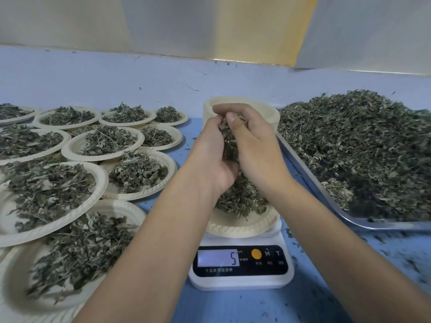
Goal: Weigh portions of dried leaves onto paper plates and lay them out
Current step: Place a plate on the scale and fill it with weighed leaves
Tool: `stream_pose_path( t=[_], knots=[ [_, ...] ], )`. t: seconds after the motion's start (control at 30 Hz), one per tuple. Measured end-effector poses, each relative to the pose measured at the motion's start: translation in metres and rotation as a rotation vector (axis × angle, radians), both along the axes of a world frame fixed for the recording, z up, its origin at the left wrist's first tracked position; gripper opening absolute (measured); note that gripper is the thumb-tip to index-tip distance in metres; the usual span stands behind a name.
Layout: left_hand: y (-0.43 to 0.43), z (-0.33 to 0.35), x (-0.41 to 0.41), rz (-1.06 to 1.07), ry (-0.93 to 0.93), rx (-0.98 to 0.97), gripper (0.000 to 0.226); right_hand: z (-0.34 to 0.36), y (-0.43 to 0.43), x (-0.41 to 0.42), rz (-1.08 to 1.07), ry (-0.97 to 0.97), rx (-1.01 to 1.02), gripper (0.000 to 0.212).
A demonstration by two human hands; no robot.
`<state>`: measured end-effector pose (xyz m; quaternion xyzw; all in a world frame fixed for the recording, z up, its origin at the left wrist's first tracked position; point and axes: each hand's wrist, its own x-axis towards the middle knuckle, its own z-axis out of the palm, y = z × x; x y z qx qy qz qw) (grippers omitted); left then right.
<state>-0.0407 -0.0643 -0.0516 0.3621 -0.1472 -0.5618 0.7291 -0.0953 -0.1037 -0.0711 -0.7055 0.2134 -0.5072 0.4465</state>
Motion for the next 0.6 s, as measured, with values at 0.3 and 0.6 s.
stream_pose_path(
  t=[0.3,0.6],
  knots=[
    [-0.003,-0.004,0.010,0.065,-0.048,0.022,0.030,-0.003,-0.005,-0.003,-0.014,0.074,-0.072,0.027],
    [-0.001,-0.002,0.033,0.211,0.065,0.000,0.023,0.017,-0.009,-0.018,0.045,-0.064,0.207,0.025]
  ],
)
